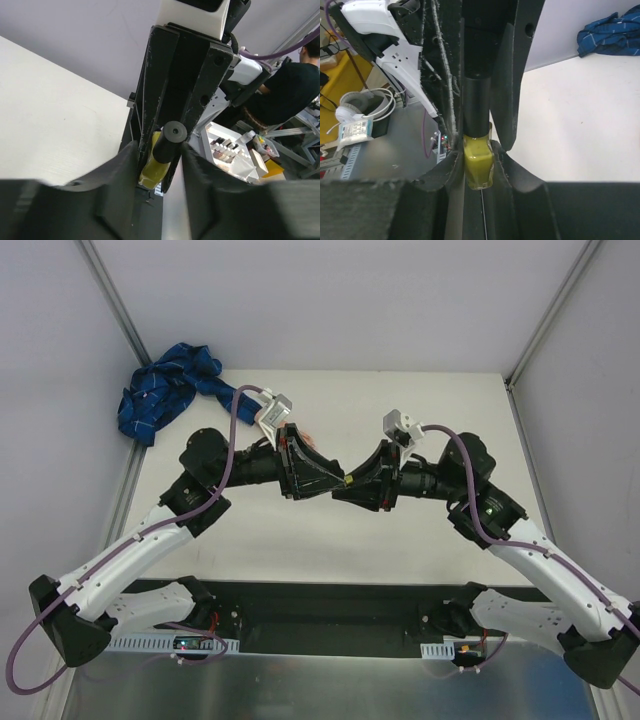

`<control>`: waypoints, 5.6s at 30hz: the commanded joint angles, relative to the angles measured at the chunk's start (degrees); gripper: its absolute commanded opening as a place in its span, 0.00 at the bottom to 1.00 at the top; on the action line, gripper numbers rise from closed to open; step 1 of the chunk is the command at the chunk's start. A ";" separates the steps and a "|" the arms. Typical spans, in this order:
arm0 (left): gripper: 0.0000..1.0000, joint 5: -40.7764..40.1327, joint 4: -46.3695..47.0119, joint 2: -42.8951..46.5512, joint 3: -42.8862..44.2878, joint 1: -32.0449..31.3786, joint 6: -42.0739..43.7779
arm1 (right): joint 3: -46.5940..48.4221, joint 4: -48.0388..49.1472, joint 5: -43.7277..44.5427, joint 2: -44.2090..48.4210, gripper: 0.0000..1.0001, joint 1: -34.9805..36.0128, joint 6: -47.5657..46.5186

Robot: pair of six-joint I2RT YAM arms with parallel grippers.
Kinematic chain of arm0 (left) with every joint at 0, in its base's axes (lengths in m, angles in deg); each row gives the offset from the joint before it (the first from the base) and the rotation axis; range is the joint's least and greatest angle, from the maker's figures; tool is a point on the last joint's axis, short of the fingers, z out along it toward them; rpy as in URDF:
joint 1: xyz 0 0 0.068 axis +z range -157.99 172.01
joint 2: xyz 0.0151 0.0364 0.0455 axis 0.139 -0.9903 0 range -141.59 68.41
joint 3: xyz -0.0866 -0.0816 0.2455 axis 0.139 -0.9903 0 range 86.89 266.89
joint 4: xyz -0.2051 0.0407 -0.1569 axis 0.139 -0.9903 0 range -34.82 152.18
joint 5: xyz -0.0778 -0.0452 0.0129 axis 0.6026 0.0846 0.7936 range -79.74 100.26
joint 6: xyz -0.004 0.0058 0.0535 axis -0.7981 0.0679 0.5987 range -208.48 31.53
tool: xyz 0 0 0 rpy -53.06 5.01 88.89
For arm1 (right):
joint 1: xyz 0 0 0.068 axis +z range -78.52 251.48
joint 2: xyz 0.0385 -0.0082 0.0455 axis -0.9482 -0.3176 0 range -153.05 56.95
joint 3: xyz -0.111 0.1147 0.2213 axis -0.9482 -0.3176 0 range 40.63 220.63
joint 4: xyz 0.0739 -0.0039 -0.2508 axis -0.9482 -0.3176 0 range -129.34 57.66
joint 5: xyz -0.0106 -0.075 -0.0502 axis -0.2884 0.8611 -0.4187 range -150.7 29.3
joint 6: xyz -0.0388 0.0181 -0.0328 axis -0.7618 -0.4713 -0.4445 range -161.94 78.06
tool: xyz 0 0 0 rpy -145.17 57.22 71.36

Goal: Paint the nails

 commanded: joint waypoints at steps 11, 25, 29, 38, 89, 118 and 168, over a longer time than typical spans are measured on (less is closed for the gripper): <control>0.46 -3.83 -3.49 0.72 5.59 0.27 4.40 | 1.73 0.77 4.14 -0.61 0.00 -0.09 -1.27; 0.01 -7.86 -6.38 -2.27 8.22 0.18 3.96 | 1.47 0.78 11.04 0.18 0.00 1.67 -4.06; 0.00 -28.84 -15.07 -2.37 11.12 -7.24 10.78 | 5.85 -6.53 73.32 -2.07 0.00 22.17 -22.80; 0.00 -46.73 -21.68 -4.65 15.34 -14.32 10.64 | 7.19 2.64 83.73 -8.17 0.00 34.12 -34.59; 0.00 -35.74 -17.02 -2.80 11.48 -9.22 6.69 | 7.97 -6.70 87.26 -6.86 0.00 32.18 -29.30; 0.56 6.01 15.85 -2.80 2.16 4.84 -10.98 | 1.73 6.57 -4.12 -0.69 0.00 -2.28 5.24; 0.67 0.21 -1.82 -15.46 17.46 14.16 -5.44 | 13.59 29.68 -20.73 -27.50 0.00 -15.47 18.85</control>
